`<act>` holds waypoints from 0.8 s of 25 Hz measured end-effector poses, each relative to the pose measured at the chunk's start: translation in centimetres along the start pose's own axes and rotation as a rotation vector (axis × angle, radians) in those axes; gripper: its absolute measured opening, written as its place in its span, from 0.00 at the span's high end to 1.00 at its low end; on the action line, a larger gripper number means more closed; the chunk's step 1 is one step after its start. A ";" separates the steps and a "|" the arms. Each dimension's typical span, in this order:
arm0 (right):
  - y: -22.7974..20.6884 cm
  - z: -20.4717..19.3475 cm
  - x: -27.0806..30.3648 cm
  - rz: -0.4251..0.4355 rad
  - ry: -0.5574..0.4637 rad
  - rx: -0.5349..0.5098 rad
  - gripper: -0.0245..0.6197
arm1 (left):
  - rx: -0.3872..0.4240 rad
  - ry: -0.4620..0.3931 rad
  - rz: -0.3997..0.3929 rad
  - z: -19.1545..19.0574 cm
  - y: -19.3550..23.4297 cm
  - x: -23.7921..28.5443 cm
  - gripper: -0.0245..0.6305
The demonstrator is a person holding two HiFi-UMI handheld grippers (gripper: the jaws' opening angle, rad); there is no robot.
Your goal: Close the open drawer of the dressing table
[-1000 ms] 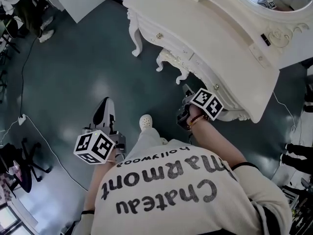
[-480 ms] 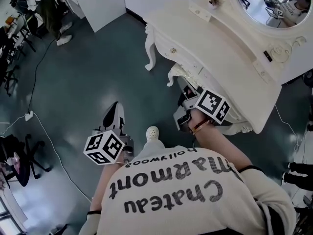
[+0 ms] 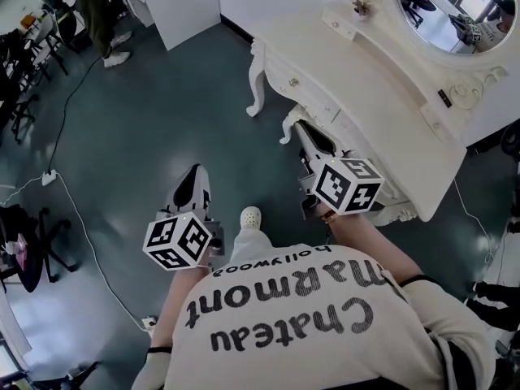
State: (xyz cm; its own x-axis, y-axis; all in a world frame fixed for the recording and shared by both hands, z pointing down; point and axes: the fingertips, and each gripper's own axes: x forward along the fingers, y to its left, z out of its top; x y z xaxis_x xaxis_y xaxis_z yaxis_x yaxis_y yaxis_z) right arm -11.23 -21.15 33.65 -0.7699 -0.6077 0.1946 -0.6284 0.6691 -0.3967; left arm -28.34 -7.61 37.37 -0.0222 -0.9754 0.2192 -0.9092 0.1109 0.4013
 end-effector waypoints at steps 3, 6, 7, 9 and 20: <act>0.8 -1.4 -1.2 0.017 0.027 -0.035 0.88 | -0.004 -0.001 0.007 -0.9 -0.3 -1.6 0.95; 1.2 -1.7 -1.9 0.011 0.029 -0.063 0.88 | -0.004 0.003 0.014 -1.3 -0.2 -2.9 0.95; 1.3 -1.7 -2.0 0.009 0.028 -0.063 0.88 | -0.004 0.002 0.016 -1.1 0.0 -3.3 0.95; 1.8 -1.5 -2.1 0.008 0.027 -0.060 0.88 | -0.001 -0.003 0.012 -0.6 0.2 -3.9 0.95; 5.5 -1.6 -0.5 -0.023 0.003 -0.041 0.88 | 0.026 0.025 -0.037 2.7 3.2 -4.7 0.95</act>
State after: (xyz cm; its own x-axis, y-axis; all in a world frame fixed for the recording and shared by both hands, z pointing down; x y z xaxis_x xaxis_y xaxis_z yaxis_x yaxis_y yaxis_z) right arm -14.46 -16.50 32.80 -0.7558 -0.6215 0.2060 -0.6496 0.6725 -0.3547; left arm -32.24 -3.18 35.21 0.0216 -0.9736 0.2271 -0.9196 0.0698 0.3866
